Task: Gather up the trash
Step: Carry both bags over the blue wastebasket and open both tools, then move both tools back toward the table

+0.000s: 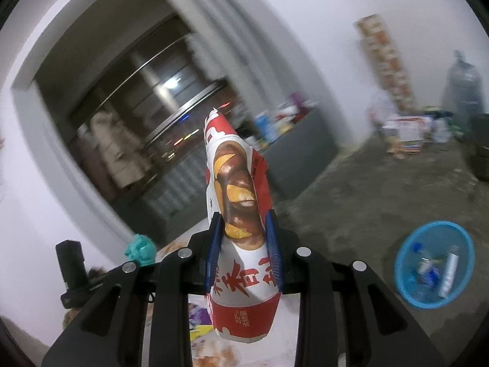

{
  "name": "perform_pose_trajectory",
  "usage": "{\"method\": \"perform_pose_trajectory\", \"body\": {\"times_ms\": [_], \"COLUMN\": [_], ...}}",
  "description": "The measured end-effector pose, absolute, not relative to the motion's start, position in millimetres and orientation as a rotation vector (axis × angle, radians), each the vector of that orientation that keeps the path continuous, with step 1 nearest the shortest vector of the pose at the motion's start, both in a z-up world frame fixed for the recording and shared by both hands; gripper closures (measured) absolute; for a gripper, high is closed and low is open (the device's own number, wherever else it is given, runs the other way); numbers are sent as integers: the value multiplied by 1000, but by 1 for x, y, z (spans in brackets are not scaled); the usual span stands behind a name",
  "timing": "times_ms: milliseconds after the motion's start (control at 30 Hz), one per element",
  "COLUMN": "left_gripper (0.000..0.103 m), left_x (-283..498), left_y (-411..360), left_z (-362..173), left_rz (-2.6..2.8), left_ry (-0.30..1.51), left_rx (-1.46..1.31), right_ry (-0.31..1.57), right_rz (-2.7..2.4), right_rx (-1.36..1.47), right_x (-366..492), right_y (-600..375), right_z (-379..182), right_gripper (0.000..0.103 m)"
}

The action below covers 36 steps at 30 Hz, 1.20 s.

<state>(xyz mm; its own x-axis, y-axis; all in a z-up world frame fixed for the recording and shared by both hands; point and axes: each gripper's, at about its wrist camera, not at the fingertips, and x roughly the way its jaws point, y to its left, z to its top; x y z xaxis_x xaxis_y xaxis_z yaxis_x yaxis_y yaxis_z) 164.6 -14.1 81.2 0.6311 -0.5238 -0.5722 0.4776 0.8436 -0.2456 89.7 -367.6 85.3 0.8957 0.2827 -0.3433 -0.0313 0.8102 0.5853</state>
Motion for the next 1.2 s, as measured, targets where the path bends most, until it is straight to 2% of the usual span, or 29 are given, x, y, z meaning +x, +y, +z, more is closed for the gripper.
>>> {"method": "perform_pose_trajectory", "body": {"times_ms": [200,333,567,800,867,900,933,967,1000,1100,1200], "left_gripper": [58,58,58,57,56,48,34,31,31,31,31], "left_x": [194,212,236,258,268,274,279,284,288,299,303], "left_y": [-115,-193,-339,-447,-466,-478,-489,-498,-507,-516,-508], "left_z": [72,57,-6,-73,-91,-105,-118,-128,-142,-163,-164], "left_rz": [-746,-830,-919,-963,-953,-941,-928,-907,-873,-830,-832], "left_ry": [791,880,1080,1193,1209,1226,1245,1258,1269,1299,1319], "left_rx": [-46,-3,84,125,134,142,153,170,207,224,168], "right_ry": [442,488,595,684,708,716,728,748,784,882,858], "right_rz": [-124,-296,-425,-461,-484,-496,-501,-501,-524,-578,-610], "right_rx": [717,834,847,816,799,795,797,799,808,875,919], "right_x": [48,34,48,89,105,111,121,128,135,142,128], "right_y": [-431,-474,-522,-565,-577,-582,-589,-594,-599,-613,-613], "right_z": [58,18,-43,-106,-126,-135,-152,-166,-184,-230,-242], "right_gripper": [74,74,74,73,70,68,55,34,28,27,27]}}
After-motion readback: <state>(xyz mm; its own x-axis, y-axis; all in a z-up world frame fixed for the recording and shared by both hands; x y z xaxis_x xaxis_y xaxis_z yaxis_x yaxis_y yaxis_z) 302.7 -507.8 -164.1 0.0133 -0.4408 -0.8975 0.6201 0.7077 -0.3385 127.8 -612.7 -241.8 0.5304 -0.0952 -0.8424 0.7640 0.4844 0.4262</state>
